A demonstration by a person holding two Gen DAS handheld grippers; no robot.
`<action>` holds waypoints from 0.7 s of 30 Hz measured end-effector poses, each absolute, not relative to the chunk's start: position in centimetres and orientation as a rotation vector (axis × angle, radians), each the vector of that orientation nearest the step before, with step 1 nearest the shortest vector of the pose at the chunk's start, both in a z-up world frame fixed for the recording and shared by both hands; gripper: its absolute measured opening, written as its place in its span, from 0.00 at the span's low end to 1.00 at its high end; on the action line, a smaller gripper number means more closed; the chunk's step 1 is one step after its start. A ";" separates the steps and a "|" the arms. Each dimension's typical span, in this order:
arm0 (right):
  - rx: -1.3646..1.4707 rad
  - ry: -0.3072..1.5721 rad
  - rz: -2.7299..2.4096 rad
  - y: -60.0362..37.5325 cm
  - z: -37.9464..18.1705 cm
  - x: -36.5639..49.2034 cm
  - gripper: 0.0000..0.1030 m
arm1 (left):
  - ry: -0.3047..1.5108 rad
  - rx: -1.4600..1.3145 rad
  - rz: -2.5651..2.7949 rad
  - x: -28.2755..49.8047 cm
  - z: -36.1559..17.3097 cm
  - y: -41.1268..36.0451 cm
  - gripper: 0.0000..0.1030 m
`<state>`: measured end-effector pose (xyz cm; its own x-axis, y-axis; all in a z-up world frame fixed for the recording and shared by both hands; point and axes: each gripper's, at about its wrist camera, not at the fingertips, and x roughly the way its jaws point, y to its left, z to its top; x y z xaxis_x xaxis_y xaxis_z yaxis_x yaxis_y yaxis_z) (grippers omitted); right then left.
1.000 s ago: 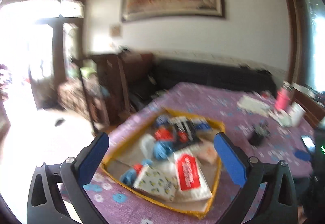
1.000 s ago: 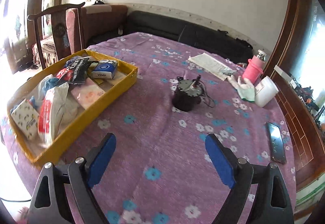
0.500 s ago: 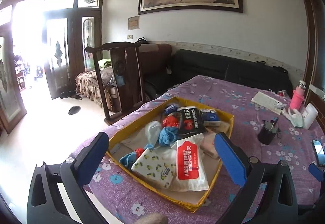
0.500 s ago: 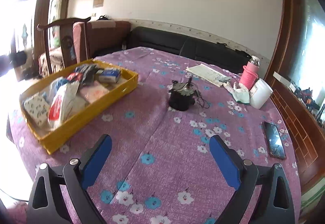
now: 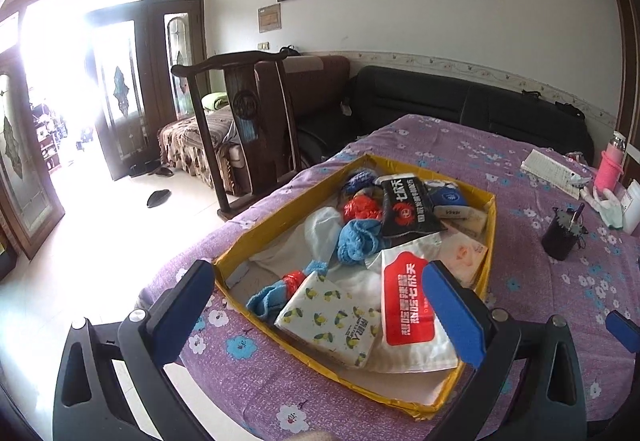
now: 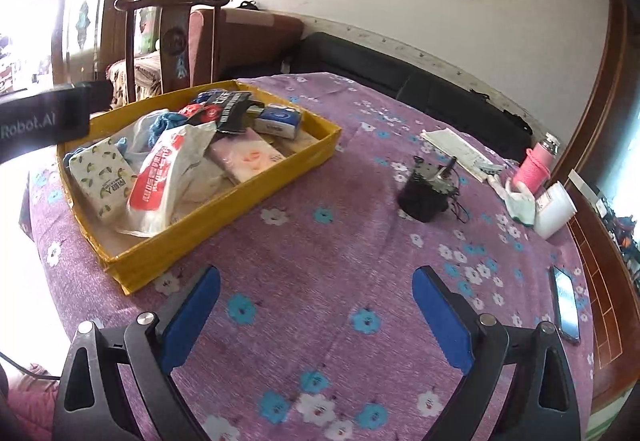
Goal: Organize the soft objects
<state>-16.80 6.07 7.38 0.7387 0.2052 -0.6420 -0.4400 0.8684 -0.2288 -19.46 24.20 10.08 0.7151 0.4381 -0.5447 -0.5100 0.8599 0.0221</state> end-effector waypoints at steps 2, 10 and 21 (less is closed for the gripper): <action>-0.392 0.652 0.368 6.6 7.3 -16.7 0.96 | 0.578 -0.141 0.526 -19.3 9.8 24.7 1.00; -0.413 0.650 0.398 8.7 7.5 -16.5 0.96 | 0.602 -0.158 0.539 -19.3 9.3 26.2 1.00; -0.364 0.655 0.413 7.9 8.3 -16.6 0.96 | 0.625 -0.131 0.512 -19.4 9.7 25.3 1.00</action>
